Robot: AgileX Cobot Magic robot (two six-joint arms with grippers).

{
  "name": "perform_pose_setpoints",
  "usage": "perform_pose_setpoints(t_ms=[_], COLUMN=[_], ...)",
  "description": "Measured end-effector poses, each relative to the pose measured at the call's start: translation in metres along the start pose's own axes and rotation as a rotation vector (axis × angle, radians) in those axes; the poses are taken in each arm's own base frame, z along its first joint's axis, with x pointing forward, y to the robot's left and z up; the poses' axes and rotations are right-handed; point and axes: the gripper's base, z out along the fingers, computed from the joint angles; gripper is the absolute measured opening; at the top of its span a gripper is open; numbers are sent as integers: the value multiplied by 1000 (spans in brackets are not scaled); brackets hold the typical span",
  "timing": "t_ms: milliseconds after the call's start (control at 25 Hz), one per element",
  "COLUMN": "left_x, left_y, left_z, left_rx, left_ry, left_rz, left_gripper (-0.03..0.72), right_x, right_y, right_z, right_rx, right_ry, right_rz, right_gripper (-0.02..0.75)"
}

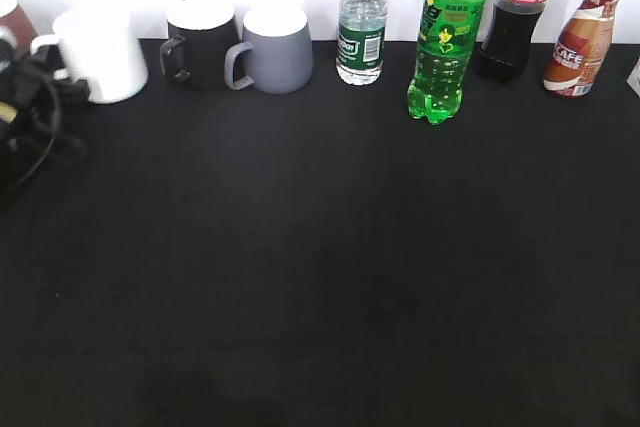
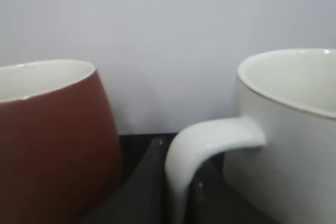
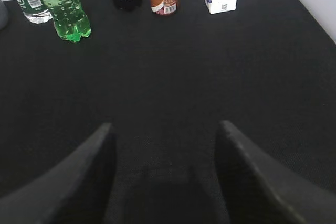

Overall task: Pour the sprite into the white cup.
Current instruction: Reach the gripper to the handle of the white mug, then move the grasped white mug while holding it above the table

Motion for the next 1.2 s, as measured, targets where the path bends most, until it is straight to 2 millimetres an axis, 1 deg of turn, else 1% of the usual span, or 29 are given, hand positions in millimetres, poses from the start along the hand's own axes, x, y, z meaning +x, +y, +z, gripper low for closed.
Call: perform_pose_setpoints(t_ms=[80,120,160,200,240,280,320,360,400,440,480,520,600,640,720,760,840,880,920,960,1040,1080,1120,1160,1200], left_x=[-2,-3,-11,-14,-22,-28,-34,-42,-53,-68,-83,-99,-121,-129,-146,-151,-159,-161,-161,-159,-158,-157,-157,-157,-157], left_y=[1,1,2,1,0,-2,-4,-6,-7,-8,-10,-12,-13,-13,-13,-14,-15,-15,-15,-15,-15,-15,-15,-15,-15], left_z=[-18,-30,-42,-57,-71,-87,-101,-115,-126,-132,-136,-140,-147,-150,-158,-161,-165,-166,-167,-167,-168,-168,-168,-168,-168], left_rx=[-5,-5,-5,1,14,32,53,75,93,106,124,150,169,172,179,184,196,196,195,194,194,193,193,194,194], left_ry=[14,35,49,86,108,138,158,166,149,110,69,31,2,-6,-28,-26,-33,-40,-33,-17,-6,-2,-2,-2,-1], left_rz=[-1,-2,1,10,7,-6,-8,0,8,5,2,6,2,5,6,10,26,26,25,27,28,28,28,28,19], left_gripper=[57,57,56,51,49,42,36,36,36,36,36,35,35,35,35,35,35,35,35,35,35,35,35,35,35], right_x=[0,0,0,-1,-1,-2,-4,-10,-18,-26,-33,-38,-45,-44,-31,-18,6,13,15,13,7,-5,-21,-41,-59], right_y=[0,0,0,1,3,5,7,8,8,9,10,13,23,25,22,21,22,21,20,17,4,-1,-6,-11,-13], right_z=[0,0,0,2,8,17,28,40,51,63,78,96,127,146,184,205,235,243,247,250,259,264,270,273,271], right_rx=[0,0,-1,-18,-60,-101,-139,-164,-168,-181,-202,-250,-395,-450,-466,-493,-567,-576,-577,-545,-391,-331,-243,-130,-39], right_ry=[0,0,0,-12,-18,-15,-25,-61,-99,-122,-134,-123,-136,-119,-37,38,157,190,198,197,231,218,203,181,156], right_rz=[0,0,-4,-48,-103,-104,-63,-37,-51,-66,-111,-118,-177,-161,-173,-200,-207,-216,-229,-259,-333,-357,-390,-431,-477], right_gripper=[441,441,441,441,441,436,421,414,410,410,407,391,372,366,306,256,123,48,21,10,8,8,7,7,6])
